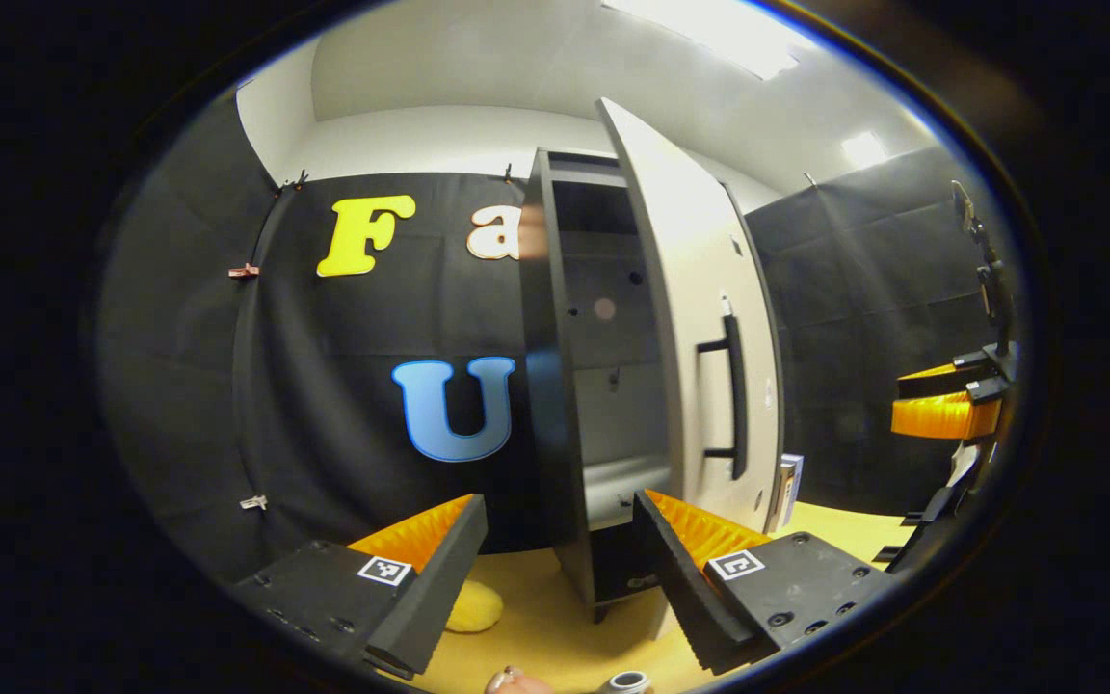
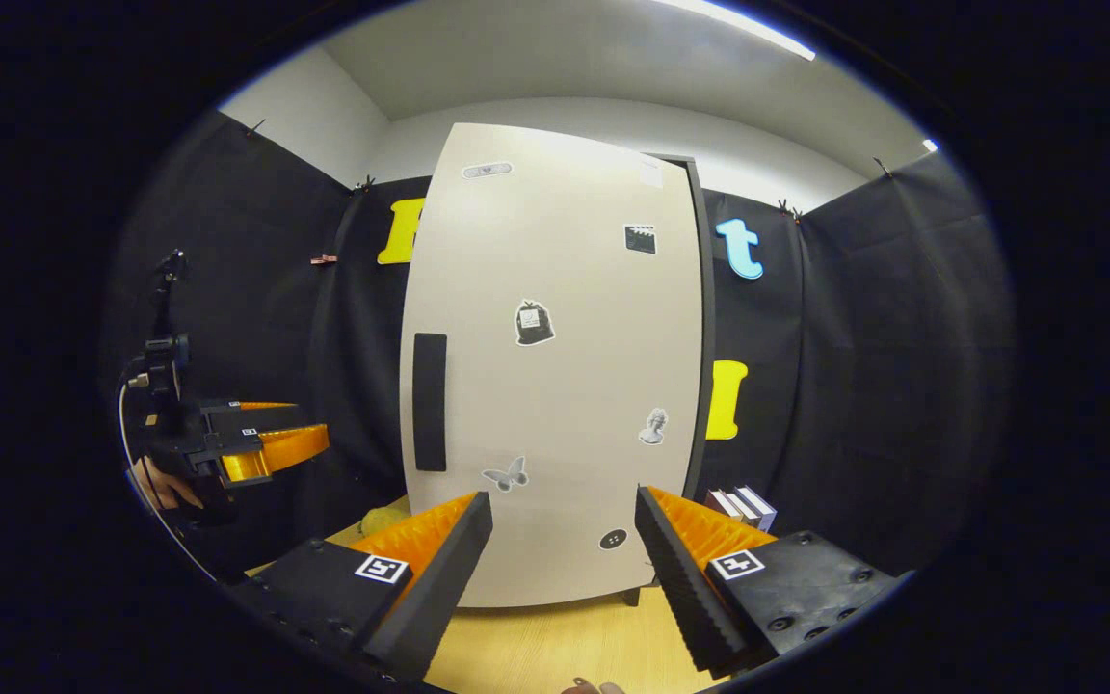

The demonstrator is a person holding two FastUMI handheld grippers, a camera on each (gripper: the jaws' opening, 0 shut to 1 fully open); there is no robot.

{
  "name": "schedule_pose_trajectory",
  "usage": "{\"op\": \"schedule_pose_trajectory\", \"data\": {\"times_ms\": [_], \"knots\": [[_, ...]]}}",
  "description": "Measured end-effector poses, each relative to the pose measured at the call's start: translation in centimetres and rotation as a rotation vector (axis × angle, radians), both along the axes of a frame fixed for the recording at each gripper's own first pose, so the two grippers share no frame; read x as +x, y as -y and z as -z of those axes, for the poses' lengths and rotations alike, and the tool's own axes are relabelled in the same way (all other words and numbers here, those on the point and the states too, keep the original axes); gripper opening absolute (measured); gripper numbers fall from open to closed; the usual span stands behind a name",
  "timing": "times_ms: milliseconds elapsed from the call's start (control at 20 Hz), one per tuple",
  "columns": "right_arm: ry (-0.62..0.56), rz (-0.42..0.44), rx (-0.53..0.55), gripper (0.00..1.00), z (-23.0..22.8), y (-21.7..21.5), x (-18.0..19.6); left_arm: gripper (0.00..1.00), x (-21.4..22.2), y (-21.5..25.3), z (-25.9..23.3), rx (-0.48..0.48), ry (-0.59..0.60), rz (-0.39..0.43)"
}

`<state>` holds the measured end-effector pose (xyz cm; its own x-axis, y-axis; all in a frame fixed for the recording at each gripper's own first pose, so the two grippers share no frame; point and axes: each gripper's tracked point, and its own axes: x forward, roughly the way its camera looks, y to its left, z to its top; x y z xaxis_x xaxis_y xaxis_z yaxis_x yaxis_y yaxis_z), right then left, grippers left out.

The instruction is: Open the cabinet door with the right hand, grasp the bottle in the cabinet with the left hand and place it on the coaster, then close the cabinet door with the right hand.

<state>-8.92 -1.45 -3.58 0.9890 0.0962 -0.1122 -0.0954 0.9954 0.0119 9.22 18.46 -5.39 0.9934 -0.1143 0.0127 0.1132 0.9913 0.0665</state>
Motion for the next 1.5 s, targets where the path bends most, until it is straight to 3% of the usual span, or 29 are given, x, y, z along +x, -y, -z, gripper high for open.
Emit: {"op": "schedule_pose_trajectory", "data": {"times_ms": [50, 450, 600, 950, 1500], "knots": [[0.008, -0.002, 0.003, 0.97, -0.3, 0.2, 0.0, 0.99, -0.1, 1.0, 0.0, -0.018, -0.005, 0.018], [0.063, 0.012, 0.034, 0.98, -1.7, 3.0, 0.8, 0.92, -1.5, 6.8, -1.2, -0.019, -0.001, 0.023], [0.075, 0.021, 0.036, 0.97, -2.1, 3.9, 1.1, 0.96, -2.1, 8.8, -1.5, -0.039, 0.003, 0.022], [0.073, -0.011, 0.037, 0.97, -1.7, 4.1, 1.2, 0.96, -2.4, 11.3, -1.7, -0.015, 0.006, -0.001], [0.100, -0.037, -0.016, 0.96, -2.2, 4.3, 0.6, 0.94, -2.2, 12.5, -1.5, -0.053, 0.004, 0.001]]}}
